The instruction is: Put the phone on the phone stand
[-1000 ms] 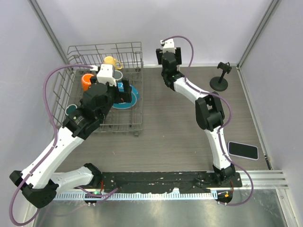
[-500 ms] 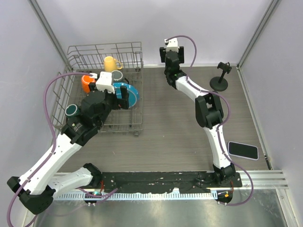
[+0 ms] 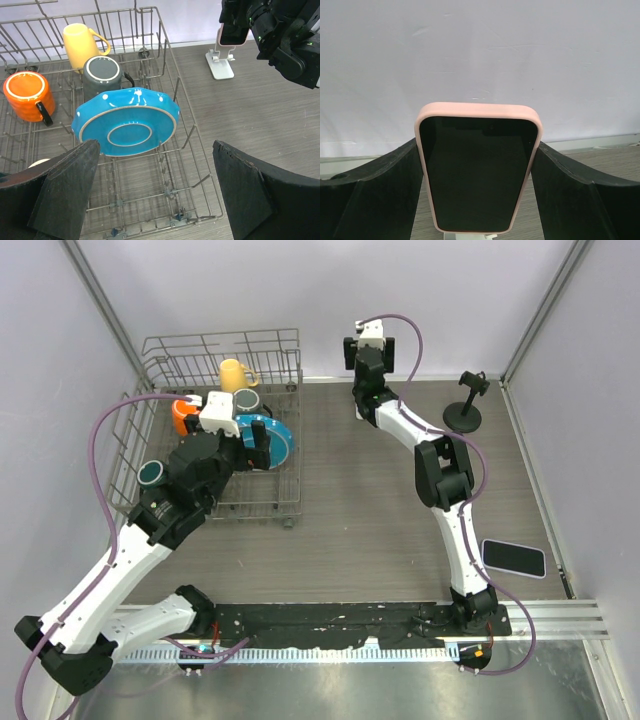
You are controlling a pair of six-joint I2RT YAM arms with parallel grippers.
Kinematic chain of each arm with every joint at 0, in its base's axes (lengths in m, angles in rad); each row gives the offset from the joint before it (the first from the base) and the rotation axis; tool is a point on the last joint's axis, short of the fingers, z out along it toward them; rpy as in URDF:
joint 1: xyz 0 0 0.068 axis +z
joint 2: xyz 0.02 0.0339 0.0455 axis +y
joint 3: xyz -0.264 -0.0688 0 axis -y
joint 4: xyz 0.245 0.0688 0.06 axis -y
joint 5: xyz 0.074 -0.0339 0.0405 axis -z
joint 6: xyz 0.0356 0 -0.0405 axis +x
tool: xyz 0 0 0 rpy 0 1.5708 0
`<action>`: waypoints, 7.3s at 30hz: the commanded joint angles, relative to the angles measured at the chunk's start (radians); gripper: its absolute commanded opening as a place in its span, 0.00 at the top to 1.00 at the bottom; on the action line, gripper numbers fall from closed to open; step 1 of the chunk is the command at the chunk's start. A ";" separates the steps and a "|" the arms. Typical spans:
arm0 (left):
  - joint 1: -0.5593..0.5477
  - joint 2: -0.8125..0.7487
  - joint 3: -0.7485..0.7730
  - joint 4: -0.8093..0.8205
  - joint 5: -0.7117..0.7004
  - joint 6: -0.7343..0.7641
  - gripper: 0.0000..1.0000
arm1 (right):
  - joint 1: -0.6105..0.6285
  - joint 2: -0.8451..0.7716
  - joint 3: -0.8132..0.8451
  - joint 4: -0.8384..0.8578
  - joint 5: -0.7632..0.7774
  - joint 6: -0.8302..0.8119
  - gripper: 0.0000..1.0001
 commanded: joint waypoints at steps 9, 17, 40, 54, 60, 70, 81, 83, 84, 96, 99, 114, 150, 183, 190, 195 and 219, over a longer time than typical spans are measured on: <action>0.020 -0.012 -0.006 0.061 0.025 -0.011 0.00 | -0.007 0.001 0.003 0.120 -0.027 0.034 0.99; 0.027 -0.006 -0.008 0.063 0.042 -0.019 0.00 | -0.012 -0.001 -0.043 0.163 -0.045 0.029 0.99; 0.050 -0.003 -0.009 0.068 0.082 -0.037 0.00 | -0.047 0.003 -0.134 0.239 -0.108 0.083 0.99; 0.061 -0.004 -0.011 0.065 0.099 -0.050 0.00 | -0.047 0.016 -0.140 0.247 -0.134 0.073 0.98; 0.066 -0.004 -0.009 0.066 0.105 -0.051 0.00 | -0.047 0.015 -0.157 0.256 -0.148 0.063 0.85; 0.073 -0.003 -0.011 0.066 0.119 -0.057 0.00 | -0.047 0.009 -0.154 0.235 -0.162 0.046 0.47; 0.081 0.002 -0.011 0.064 0.131 -0.063 0.00 | -0.046 -0.008 -0.140 0.202 -0.151 0.035 0.04; 0.081 0.000 -0.011 0.063 0.131 -0.065 0.00 | -0.046 -0.014 -0.138 0.196 -0.148 0.035 0.01; 0.083 0.000 -0.011 0.063 0.132 -0.065 0.00 | -0.046 -0.017 -0.140 0.193 -0.148 0.035 0.01; 0.086 0.002 -0.009 0.063 0.140 -0.070 0.00 | -0.046 -0.089 -0.167 0.186 -0.116 0.038 0.01; 0.087 0.003 -0.009 0.065 0.143 -0.070 0.00 | -0.047 -0.105 -0.166 0.172 -0.120 0.040 0.01; 0.103 -0.004 -0.012 0.063 0.155 -0.076 0.00 | -0.061 -0.333 -0.268 0.077 -0.157 0.078 0.01; 0.106 0.071 -0.008 0.057 0.220 -0.100 0.00 | -0.728 -0.711 -0.844 -0.108 -0.723 1.287 0.09; 0.106 0.071 -0.020 0.080 0.231 -0.102 0.00 | -0.694 -0.652 -0.932 0.091 -0.899 1.466 0.99; 0.106 0.074 -0.015 0.089 0.301 -0.149 0.00 | -0.650 -1.006 -1.219 -0.018 -0.953 1.410 0.99; 0.106 0.075 0.032 0.103 0.477 -0.296 0.00 | -0.528 -1.296 -1.380 -0.176 -1.010 1.316 0.99; 0.106 0.212 0.034 0.149 0.817 -0.326 0.01 | -0.190 -1.340 -1.401 -0.503 -1.236 0.908 0.45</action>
